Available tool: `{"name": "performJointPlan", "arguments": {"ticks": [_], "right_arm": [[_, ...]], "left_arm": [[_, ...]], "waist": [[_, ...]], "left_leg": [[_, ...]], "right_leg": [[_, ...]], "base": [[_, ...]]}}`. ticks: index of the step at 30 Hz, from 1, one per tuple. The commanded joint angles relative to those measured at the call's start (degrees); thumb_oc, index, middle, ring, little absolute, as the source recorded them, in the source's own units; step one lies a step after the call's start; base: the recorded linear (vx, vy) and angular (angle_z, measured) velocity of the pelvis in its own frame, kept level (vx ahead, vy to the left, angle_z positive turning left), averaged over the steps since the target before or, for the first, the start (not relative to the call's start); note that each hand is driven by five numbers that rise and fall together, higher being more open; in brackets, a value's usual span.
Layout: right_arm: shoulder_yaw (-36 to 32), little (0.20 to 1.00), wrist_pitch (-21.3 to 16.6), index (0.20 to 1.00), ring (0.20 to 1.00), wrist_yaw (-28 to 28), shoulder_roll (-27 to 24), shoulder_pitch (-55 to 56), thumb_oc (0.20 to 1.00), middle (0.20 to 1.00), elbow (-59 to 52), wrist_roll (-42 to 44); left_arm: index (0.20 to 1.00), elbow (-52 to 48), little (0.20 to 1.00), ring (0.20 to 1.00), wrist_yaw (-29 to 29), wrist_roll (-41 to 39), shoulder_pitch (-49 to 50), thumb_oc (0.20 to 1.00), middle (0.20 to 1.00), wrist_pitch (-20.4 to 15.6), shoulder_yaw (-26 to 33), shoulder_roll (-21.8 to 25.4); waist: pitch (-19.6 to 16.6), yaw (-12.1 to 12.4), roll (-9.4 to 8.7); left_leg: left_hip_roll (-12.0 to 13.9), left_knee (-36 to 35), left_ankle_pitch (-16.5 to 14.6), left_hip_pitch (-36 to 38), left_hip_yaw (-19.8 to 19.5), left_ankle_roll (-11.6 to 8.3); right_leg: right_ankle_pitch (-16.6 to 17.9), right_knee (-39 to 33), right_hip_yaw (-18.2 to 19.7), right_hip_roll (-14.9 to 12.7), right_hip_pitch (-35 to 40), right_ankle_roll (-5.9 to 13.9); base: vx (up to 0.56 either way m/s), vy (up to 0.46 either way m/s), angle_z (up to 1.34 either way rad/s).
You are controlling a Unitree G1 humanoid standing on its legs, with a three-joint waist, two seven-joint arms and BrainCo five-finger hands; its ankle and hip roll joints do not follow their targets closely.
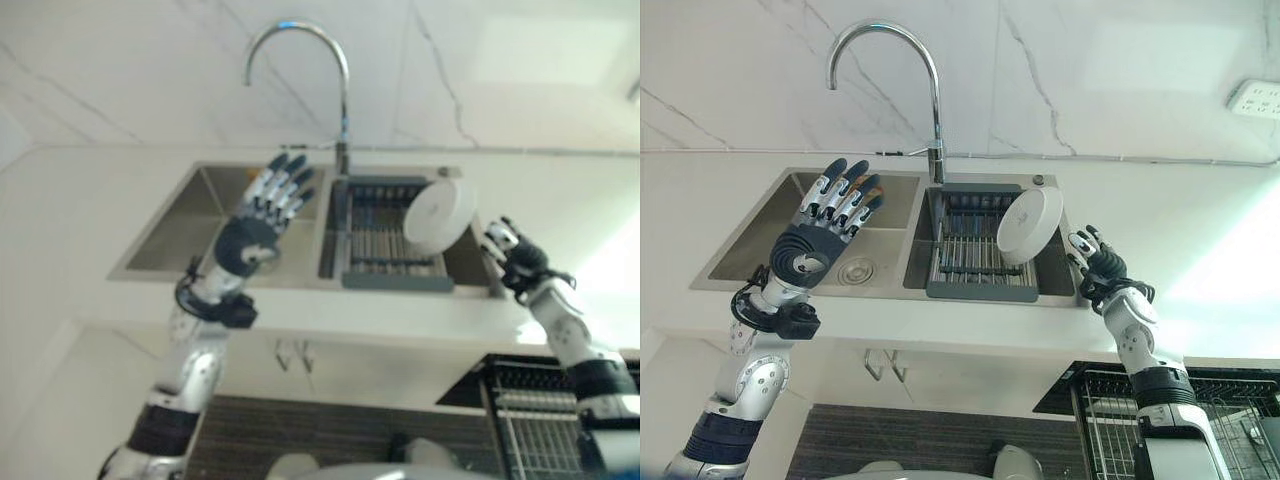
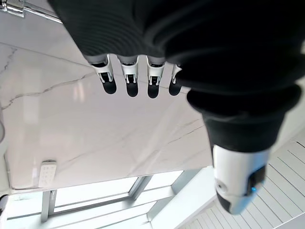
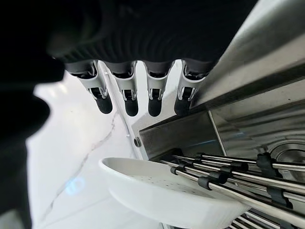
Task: Place the dishes in the dishwasher.
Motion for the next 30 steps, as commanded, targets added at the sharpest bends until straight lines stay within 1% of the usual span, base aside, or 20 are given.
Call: {"name": "performJointPlan", "arguments": {"ticks": [1,6,9,16,24,30], "right_arm": [[1.2,1.000,-2.0,1.000,1.000,1.6,-2.2,-8.0,1.000,1.000,2.7,3.0],[1.6,1.000,-0.9,1.000,1.000,3.0,-3.8,-10.3,1.000,1.000,5.5,4.8],[1.7,1.000,-0.3,1.000,1.000,4.8,-4.4,-11.9,1.000,1.000,7.5,6.5],[2.0,1.000,0.1,1.000,1.000,5.9,-5.5,-13.4,1.000,1.000,10.9,9.3],[2.4,1.000,0.9,1.000,1.000,6.7,-6.1,-15.2,1.000,1.000,13.9,10.3],[2.5,1.000,1.7,1.000,1.000,7.3,-5.6,-15.5,1.000,1.000,15.0,11.7]], "left_arm": [[1.000,-2.6,1.000,1.000,0.3,-2.1,-3.4,1.000,1.000,-1.1,-1.9,3.8],[1.000,-2.6,1.000,1.000,0.5,-2.4,-3.4,1.000,1.000,-0.5,-1.9,4.2],[1.000,-2.3,1.000,1.000,0.5,-2.7,-3.8,1.000,1.000,-0.3,-2.2,4.6],[1.000,-2.3,1.000,1.000,0.6,-3.4,-2.8,1.000,1.000,-0.2,-1.9,5.3],[1.000,-2.2,1.000,1.000,1.3,-3.9,-2.4,1.000,1.000,-0.3,-1.9,5.9],[1.000,-2.3,1.000,1.000,1.3,-4.1,-2.6,1.000,1.000,0.0,-1.6,6.2]], "waist": [[0.4,1.3,-2.04],[0.3,2.0,-2.01],[0.5,2.5,-1.96],[0.4,3.5,-1.92],[0.4,4.3,-1.76],[0.6,4.7,-1.74]], "left_leg": [[-0.3,1.1,-0.8,-3.1,2.3,0.72],[-0.3,1.1,-0.6,-3.1,2.1,0.57],[-0.4,1.1,-0.5,-3.1,1.9,0.48],[-0.4,1.1,-0.3,-3.4,1.3,0.29],[-0.4,1.1,0.0,-3.6,0.8,0.09],[-0.3,1.1,0.1,-3.7,0.6,-0.02]], "right_leg": [[-7.8,-2.7,0.6,-4.0,8.7,7.22],[-7.9,-2.7,0.3,-4.1,9.0,7.17],[-7.9,-2.7,0.0,-4.3,9.2,7.19],[-8.1,-2.7,-0.5,-4.4,9.4,7.18],[-8.2,-2.7,-1.1,-4.6,9.7,7.10],[-8.3,-2.7,-1.4,-4.7,9.9,7.13]], "base": [[0.03,-0.001,0.04],[0.01,0.001,0.00],[0.01,0.002,0.02],[0.01,0.009,0.09],[0.01,0.011,0.04],[0.00,0.001,0.01]]}}
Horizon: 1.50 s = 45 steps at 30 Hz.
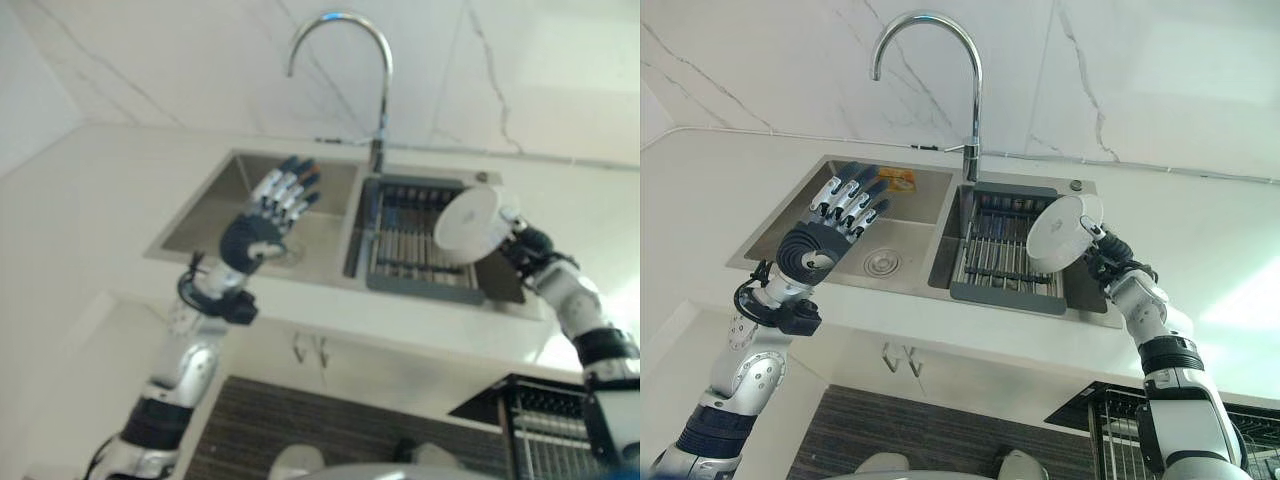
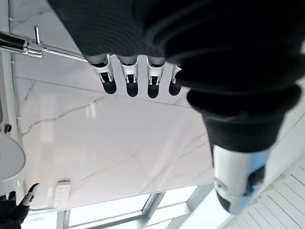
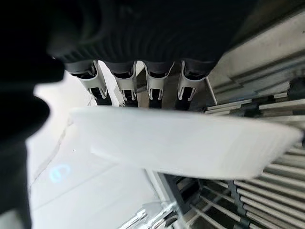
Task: Place the dishes in the dishwasher.
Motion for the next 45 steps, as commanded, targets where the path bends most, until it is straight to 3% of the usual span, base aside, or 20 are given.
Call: {"name": "performJointPlan", "arguments": {"ticks": [1,15,25,26,27,28,29,30,33,37,41,45], "right_arm": [[0.5,1.000,-1.1,1.000,1.000,1.2,-1.9,-5.5,1.000,1.000,1.1,2.8],[3.1,1.000,-0.4,1.000,1.000,-2.6,-3.3,-10.5,1.000,1.000,5.8,-0.3],[5.5,1.000,3.7,1.000,1.000,-6.2,-3.8,-16.4,1.000,1.000,12.5,-4.9],[6.7,0.708,4.8,0.708,0.708,-5.8,-3.8,-17.5,0.708,0.708,14.1,-7.5],[7.2,0.570,5.2,0.570,0.570,-5.5,-3.7,-18.0,0.570,0.570,14.7,-8.7],[7.7,0.526,5.6,0.526,0.526,-5.4,-3.6,-18.5,0.526,0.526,15.1,-9.5],[8.4,0.319,5.9,0.319,0.319,-5.5,-3.5,-19.0,0.319,0.319,15.8,-10.6],[9.0,0.200,5.6,0.200,0.200,-5.7,-3.5,-19.7,0.200,0.200,16.5,-10.9],[10.2,0.200,5.5,0.200,0.200,-6.9,-2.9,-21.2,0.200,0.200,18.1,-12.9],[11.9,0.200,6.1,0.200,0.200,-4.7,-3.2,-21.1,0.200,0.200,17.6,-19.5],[12.2,0.200,0.5,0.200,0.200,-6.0,-4.2,-19.7,0.200,0.200,14.9,-20.5],[8.0,0.200,-6.3,0.200,0.200,-8.8,-4.5,-17.4,0.200,0.200,6.9,-6.3]], "left_arm": [[1.000,-3.0,1.000,1.000,0.2,-3.6,-2.0,1.000,1.000,-1.7,0.1,3.2],[1.000,-2.9,1.000,1.000,2.2,-2.6,-3.6,1.000,1.000,-1.2,-0.9,4.1],[1.000,-2.8,1.000,1.000,4.8,-2.4,-5.4,1.000,1.000,0.2,-1.9,4.7],[1.000,-2.6,1.000,1.000,5.1,-2.3,-5.7,1.000,1.000,0.6,-2.1,4.6],[1.000,-2.4,1.000,1.000,5.2,-2.2,-5.8,1.000,1.000,0.6,-2.3,4.6],[1.000,-2.4,1.000,1.000,5.2,-2.0,-5.8,1.000,1.000,0.6,-2.4,4.5],[1.000,-2.2,1.000,1.000,5.4,-1.7,-6.0,1.000,1.000,0.7,-2.6,4.4],[1.000,-2.0,1.000,1.000,5.6,-1.6,-6.2,1.000,1.000,0.7,-2.8,4.3],[1.000,-1.8,1.000,1.000,6.4,-1.4,-6.7,1.000,1.000,1.1,-3.3,4.1],[1.000,-1.5,1.000,1.000,6.4,-1.0,-6.5,1.000,1.000,0.8,-3.3,3.7],[1.000,-1.3,1.000,1.000,6.2,-0.4,-5.9,1.000,1.000,0.3,-2.8,3.3],[1.000,-0.9,1.000,1.000,5.3,-1.5,-3.8,1.000,1.000,-1.8,-1.6,3.2]], "waist": [[-0.6,1.1,-2.18],[-0.7,1.6,-1.81],[-1.0,2.2,-1.30],[-1.1,2.2,-1.29],[-1.0,2.3,-1.27],[-1.0,2.3,-1.29],[-1.0,2.4,-1.34],[-0.9,2.4,-1.31],[-0.9,2.5,-1.24],[-0.7,2.5,-1.24],[-0.4,2.2,-1.42],[-0.3,1.5,-1.28]], "left_leg": [[0.2,1.3,0.1,-3.7,2.8,-0.10],[0.6,1.3,0.6,-3.6,2.7,-0.48],[0.7,1.3,0.9,-4.0,2.2,-0.79],[0.8,1.3,1.0,-4.1,2.2,-0.87],[0.8,1.3,1.1,-4.1,2.2,-0.87],[0.8,1.3,1.1,-4.1,2.2,-0.87],[0.9,1.3,1.2,-4.1,2.3,-0.89],[1.0,1.3,1.2,-4.1,2.4,-0.90],[1.1,1.3,1.3,-4.2,2.5,-0.93],[1.1,1.3,1.4,-4.3,2.5,-0.94],[1.1,1.3,1.3,-4.3,2.7,-0.84],[1.0,1.3,1.2,-4.1,2.7,-0.88]], "right_leg": [[-7.6,-2.6,0.8,-3.6,8.5,6.52],[-7.9,-2.6,0.1,-3.7,9.0,6.27],[-8.1,-2.6,0.1,-3.5,8.9,6.05],[-8.1,-2.6,0.2,-3.5,8.8,5.98],[-8.1,-2.6,0.2,-3.5,8.8,5.94],[-8.1,-2.6,0.2,-3.4,8.8,5.92],[-8.1,-2.6,0.2,-3.5,8.8,5.91],[-8.0,-2.6,0.2,-3.5,8.7,5.90],[-8.0,-2.6,0.3,-3.4,8.7,5.87],[-8.0,-2.6,0.4,-3.5,8.5,5.88],[-7.8,-2.6,0.3,-3.6,8.5,5.97],[-7.8,-2.6,0.5,-3.3,8.7,5.83]], "base": [[-0.01,0.003,0.05],[-0.01,-0.003,0.04],[0.00,-0.001,0.01],[0.00,0.000,0.00],[0.00,0.000,0.00],[0.00,0.000,0.00],[0.00,0.000,0.00],[0.00,0.000,0.00],[0.00,0.000,0.00],[-0.04,0.027,0.00],[-0.05,0.031,-0.01],[-0.01,0.063,-0.01]]}}
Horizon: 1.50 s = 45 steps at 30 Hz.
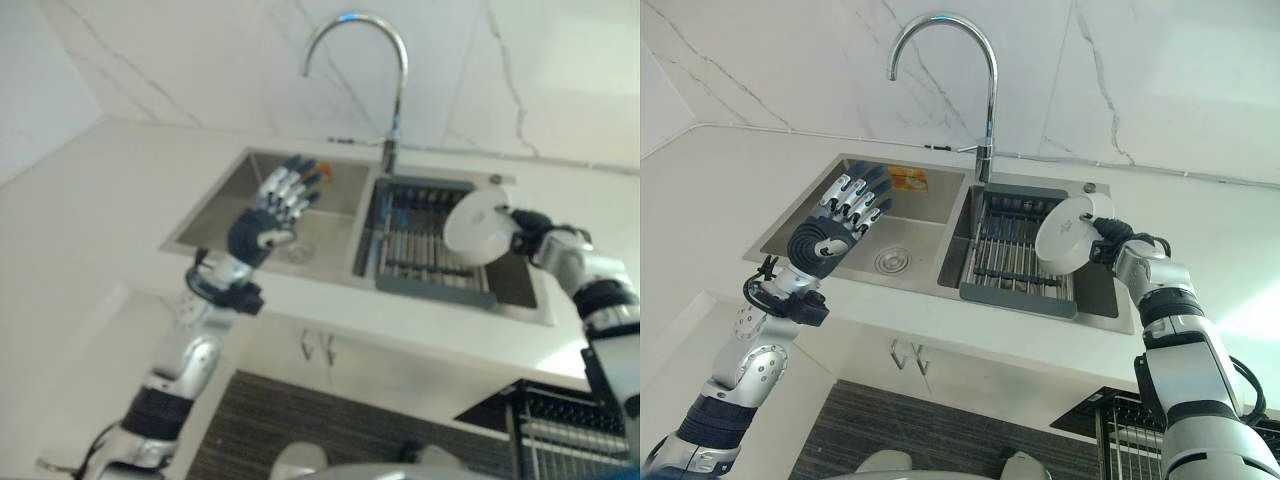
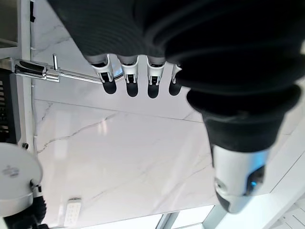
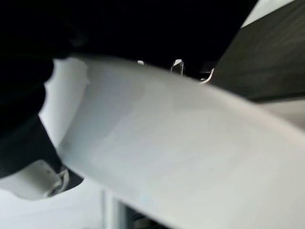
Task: Place the dishes in the dishwasher.
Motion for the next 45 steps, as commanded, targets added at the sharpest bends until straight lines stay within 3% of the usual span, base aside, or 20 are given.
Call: {"name": "performJointPlan", "arguments": {"ticks": [1,5,12,19,22,26,30,33,36,39,45], "right_arm": [[-6.5,0.200,-11.7,0.200,0.200,-1.7,-0.8,0.4,0.200,0.200,-8.1,11.0],[-15.5,0.200,-18.2,0.200,0.200,-6.5,3.2,11.6,0.200,0.200,-26.2,14.1],[-22.1,0.200,-26.8,0.200,0.200,-8.5,11.7,24.5,0.200,0.200,-49.3,16.0],[-24.8,0.200,-32.5,0.200,0.200,-9.1,15.5,29.9,0.200,0.200,-60.1,13.5],[-25.3,0.200,-35.1,0.200,0.200,-11.5,16.8,31.4,0.200,0.200,-63.7,7.9],[-25.1,0.200,-37.3,0.200,0.200,-12.9,17.1,32.6,0.200,0.200,-67.2,7.4],[-24.7,0.200,-42.6,0.200,0.200,-18.8,17.6,33.3,0.200,0.200,-68.4,-1.0],[-24.9,0.200,-48.1,0.200,0.200,-26.8,18.1,33.9,0.200,0.200,-70.2,-9.1],[-23.6,0.200,-46.8,0.200,0.200,-31.7,16.9,33.4,0.200,0.200,-69.7,-16.0],[-25.2,0.200,-45.9,0.200,0.200,-35.6,16.6,35.0,0.200,0.200,-68.4,-20.6],[-29.6,0.200,-39.0,0.200,0.200,-50.7,14.8,38.1,0.200,0.200,-65.7,-29.2]], "left_arm": [[1.000,-2.5,1.000,1.000,-1.6,-3.4,-0.3,1.000,1.000,-3.8,1.8,1.0],[1.000,-3.9,1.000,1.000,-4.1,-3.7,4.3,1.000,1.000,-4.1,4.3,-0.8],[1.000,-5.9,1.000,1.000,-5.1,-2.8,7.0,1.000,1.000,-3.8,6.2,-3.3],[1.000,-7.8,1.000,1.000,-6.0,-1.9,8.8,1.000,1.000,-1.5,7.8,-4.9],[1.000,-8.4,1.000,1.000,-8.1,-1.4,9.3,1.000,1.000,-0.3,8.0,-4.9],[1.000,-8.6,1.000,1.000,-7.2,1.3,9.1,1.000,1.000,0.4,6.5,-4.5],[1.000,-9.1,1.000,1.000,-4.1,3.1,8.3,1.000,1.000,-1.0,7.1,-3.3],[1.000,-9.2,1.000,1.000,-2.5,4.2,5.6,1.000,1.000,-1.3,6.2,-3.4],[1.000,-9.1,1.000,1.000,-0.7,2.7,4.7,1.000,1.000,-1.5,6.0,-2.7],[1.000,-9.8,1.000,1.000,-3.0,2.4,6.0,1.000,1.000,-1.4,7.6,-3.4],[1.000,-10.9,1.000,1.000,-4.2,2.2,8.3,1.000,1.000,-2.6,8.8,-2.8]], "waist": [[-0.8,0.6,-1.88],[-0.2,-1.0,-2.04],[-0.1,-3.8,-2.57],[0.0,-6.2,-3.32],[0.5,-7.2,-3.94],[2.0,-8.4,-3.95],[3.0,-7.8,-3.64],[2.6,-8.1,-2.36],[2.2,-7.7,-2.56],[2.0,-8.6,-2.46],[1.4,-10.8,-1.12]], "left_leg": [[1.4,0.9,0.8,-4.2,3.7,-0.95],[1.2,0.9,0.3,-4.2,3.9,-0.16],[0.8,0.9,-0.4,-4.2,5.5,1.13],[-0.7,0.9,-1.4,-3.8,7.9,2.48],[-1.9,0.9,-2.0,-4.0,8.1,3.36],[-3.2,0.9,-2.1,-5.4,6.4,4.61],[-1.7,0.9,-1.9,-5.6,9.8,4.71],[-0.4,0.9,-0.5,-6.9,10.3,5.00],[1.3,0.9,0.1,-6.6,12.4,3.64],[4.3,0.9,0.9,-5.7,14.4,2.21],[7.3,0.9,2.2,-5.4,15.0,0.14]], "right_leg": [[-7.6,-2.7,2.0,-2.3,7.6,5.68],[-7.4,-2.7,3.6,-2.1,6.9,6.04],[-6.6,-2.7,5.6,-2.2,5.6,6.95],[-3.9,-2.7,7.4,-4.0,2.8,9.25],[-1.4,-2.7,8.8,-5.2,-0.1,10.99],[0.2,-2.7,11.2,-3.5,-2.3,11.41],[3.5,-2.7,6.3,-7.0,-1.7,11.59],[0.2,-2.7,8.3,-6.7,0.9,10.38],[-1.1,-2.7,7.5,-7.2,1.0,10.56],[-2.7,-2.7,7.3,-6.0,1.4,10.24],[-4.0,-2.7,6.5,-4.2,1.7,8.26]], "base": [[0.01,0.041,0.00],[-0.02,0.042,-0.01],[-0.03,0.065,-0.14],[-0.04,0.111,-0.31],[0.00,0.116,-0.39],[-0.08,0.092,-0.35],[-0.14,-0.084,-0.83],[-0.10,-0.167,-0.48],[0.00,-0.289,-0.16],[0.04,-0.271,-0.21],[0.01,-0.110,0.06]]}}
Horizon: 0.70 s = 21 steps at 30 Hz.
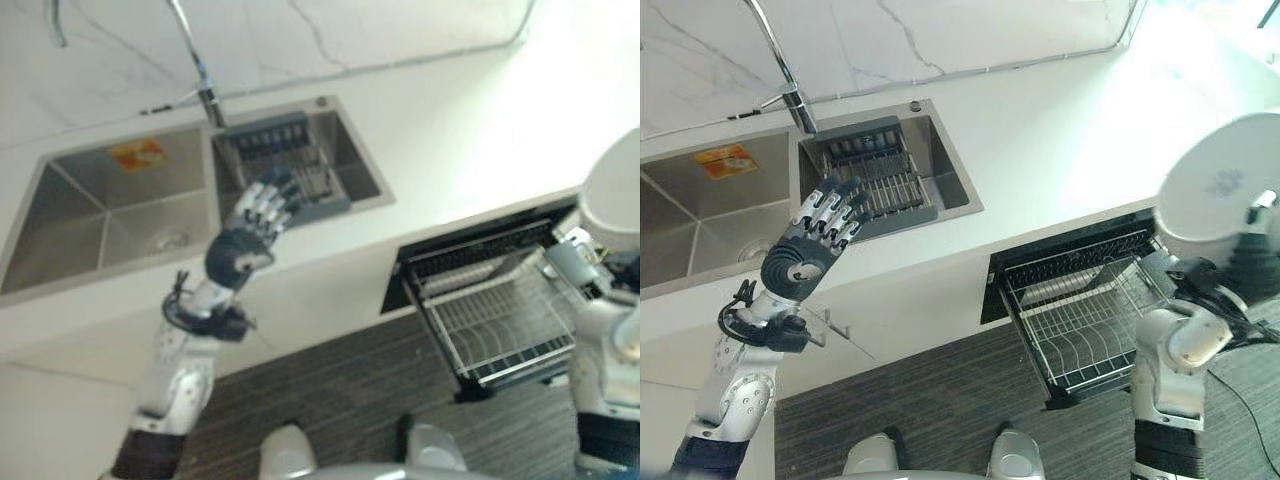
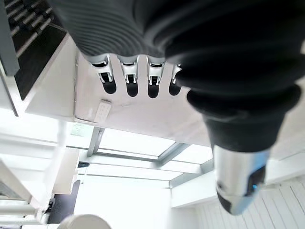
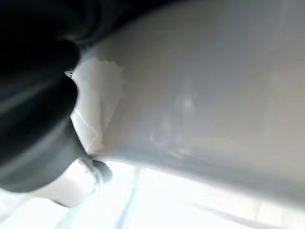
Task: Place the dishes in the dishwasher.
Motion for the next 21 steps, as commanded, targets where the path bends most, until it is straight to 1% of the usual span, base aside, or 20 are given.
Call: {"name": "performJointPlan", "arguments": {"ticks": [1,2,4,6,7,8,9,11,12,13,15,16,17,18,20,21], "right_arm": [[-0.1,0.200,1.9,0.200,0.200,-8.9,-1.6,-2.1,0.200,0.200,-2.1,-8.1],[-0.4,0.200,4.7,0.200,0.200,-12.9,-1.7,-1.8,0.200,0.200,-1.5,-10.6],[-0.7,0.200,8.0,0.200,0.200,-14.4,-1.2,-1.2,0.200,0.200,0.0,-10.9],[-0.4,0.200,13.5,0.200,0.200,-12.1,-0.3,-0.3,0.200,0.200,4.1,-6.6],[-0.1,0.200,16.8,0.200,0.200,-11.4,0.0,0.4,0.200,0.200,6.3,-6.6],[0.2,0.200,17.9,0.200,0.200,-10.5,-0.1,0.7,0.200,0.200,7.4,-7.1],[0.7,0.200,18.0,0.200,0.200,-9.6,-0.2,0.7,0.200,0.200,8.1,-7.4],[2.4,0.200,20.3,0.200,0.200,-9.6,-0.8,0.3,0.200,0.200,10.7,-7.7],[3.3,0.200,21.5,0.200,0.200,-10.3,-1.4,-0.2,0.200,0.200,13.2,-9.8],[3.7,0.200,22.1,0.200,0.200,-10.0,-1.8,-0.5,0.200,0.200,14.0,-10.5],[6.0,0.200,24.3,0.200,0.200,-9.0,-3.8,-2.2,0.200,0.200,16.5,-12.3],[7.5,0.200,25.4,0.200,0.200,-9.2,-5.1,-3.2,0.200,0.200,17.8,-13.3],[8.4,0.200,25.8,0.200,0.200,-8.6,-5.7,-3.9,0.200,0.200,18.8,-13.7],[9.7,0.200,26.5,0.200,0.200,-7.2,-6.7,-4.8,0.200,0.200,19.9,-15.4],[13.4,0.200,26.4,0.200,0.200,-5.7,-8.6,-6.7,0.200,0.200,22.3,-18.3],[15.0,0.200,26.8,0.200,0.200,-5.3,-9.0,-7.5,0.200,0.200,23.5,-20.1]], "left_arm": [[1.000,-3.0,1.000,1.000,-0.4,-1.0,-1.8,1.000,1.000,-4.4,1.0,2.2],[1.000,-3.3,1.000,1.000,-0.6,-1.3,-1.6,1.000,1.000,-4.9,0.9,2.4],[1.000,-3.3,1.000,1.000,-0.8,-1.5,-1.6,1.000,1.000,-5.6,0.5,2.6],[1.000,-3.3,1.000,1.000,-2.3,-3.5,-1.7,1.000,1.000,-5.3,0.1,2.6],[1.000,-3.3,1.000,1.000,-4.4,-5.1,-1.8,1.000,1.000,-3.7,-0.4,2.5],[1.000,-3.4,1.000,1.000,-6.3,-5.9,-1.9,1.000,1.000,-1.9,-0.7,2.4],[1.000,-3.5,1.000,1.000,-7.6,-6.0,-2.1,1.000,1.000,-0.8,-1.1,2.3],[1.000,-3.3,1.000,1.000,-12.9,-3.6,-2.9,1.000,1.000,4.8,-3.9,2.5],[1.000,-2.8,1.000,1.000,-16.1,-0.6,-3.5,1.000,1.000,8.5,-6.6,3.1],[1.000,-2.6,1.000,1.000,-17.6,0.5,-3.8,1.000,1.000,10.6,-7.6,3.3],[1.000,-2.8,1.000,1.000,-22.5,4.0,-4.4,1.000,1.000,17.9,-11.8,4.8],[1.000,-2.8,1.000,1.000,-26.1,5.5,-4.8,1.000,1.000,22.6,-14.4,5.9],[1.000,-2.8,1.000,1.000,-27.2,5.6,-4.9,1.000,1.000,23.8,-15.8,6.4],[1.000,-2.9,1.000,1.000,-29.1,5.9,-5.2,1.000,1.000,27.1,-18.0,6.9],[1.000,-2.3,1.000,1.000,-31.9,6.4,-5.7,1.000,1.000,32.5,-21.8,7.3],[1.000,-1.4,1.000,1.000,-32.8,7.2,-6.0,1.000,1.000,34.2,-23.5,6.9]], "waist": [[-3.1,-0.5,-1.03],[-3.4,-0.9,-0.69],[-3.5,-1.4,-0.28],[-3.8,-2.0,0.05],[-3.8,-2.4,0.21],[-3.9,-2.6,0.30],[-3.9,-2.7,0.40],[-4.0,-3.0,0.80],[-4.0,-3.2,1.17],[-4.0,-3.2,1.34],[-4.1,-3.3,2.05],[-4.0,-3.4,2.47],[-4.1,-3.6,2.66],[-4.1,-3.7,2.92],[-4.1,-4.0,3.19],[-4.1,-4.1,3.21]], "left_leg": [[-0.2,2.0,-6.9,2.2,-0.5,1.47],[0.1,2.0,-6.8,2.2,-0.5,1.30],[0.4,2.0,-6.9,2.3,-0.4,1.07],[0.7,2.0,-6.9,2.5,-0.1,0.86],[0.8,2.0,-6.9,2.5,0.1,0.76],[0.8,2.0,-7.0,2.6,0.2,0.76],[0.7,2.0,-7.0,2.6,0.1,0.79],[0.7,2.0,-7.1,2.6,0.2,0.75],[0.6,2.0,-7.2,2.6,0.2,0.78],[0.5,2.0,-7.2,2.7,0.2,0.80],[0.2,2.0,-7.3,2.6,0.1,0.90],[0.1,2.0,-7.3,2.5,0.1,1.01],[0.0,2.0,-7.4,2.5,0.1,1.07],[-0.2,2.0,-7.5,2.5,0.0,1.18],[-0.6,2.0,-7.6,2.5,0.1,1.48],[-0.6,2.0,-7.7,2.5,0.2,1.55]], "right_leg": [[0.0,-0.6,0.1,-3.3,-0.3,3.37],[-0.1,-0.6,0.0,-3.1,-0.4,3.18],[-0.2,-0.6,0.1,-2.9,-0.4,3.02],[-0.3,-0.6,0.0,-2.7,-0.3,2.89],[-0.3,-0.6,0.1,-2.5,-0.4,2.75],[-0.3,-0.6,0.1,-2.5,-0.5,2.71],[-0.2,-0.6,0.2,-2.4,-0.5,2.71],[0.0,-0.6,0.4,-2.4,-0.7,2.79],[0.1,-0.6,0.4,-2.5,-0.8,2.91],[0.2,-0.6,0.4,-2.5,-0.8,2.97],[0.3,-0.6,0.4,-2.7,-1.0,3.18],[0.4,-0.6,0.4,-2.8,-1.2,3.34],[0.5,-0.6,0.5,-2.8,-1.3,3.41],[0.5,-0.6,0.7,-2.8,-1.4,3.51],[0.6,-0.6,1.1,-2.9,-1.6,3.72],[0.7,-0.6,1.3,-3.0,-1.7,3.83]], "base": [[-0.02,-0.037,-0.01],[-0.02,-0.021,-0.05],[0.00,0.000,0.00],[0.00,0.000,0.00],[0.00,0.000,0.00],[0.00,0.000,0.00],[0.00,0.000,0.00],[0.00,0.021,0.01],[0.01,0.045,0.04],[0.01,0.063,0.03],[0.00,0.083,0.00],[-0.01,0.084,-0.02],[-0.02,0.084,-0.03],[-0.01,0.067,0.01],[-0.02,0.064,0.00],[-0.02,0.044,-0.08]]}}
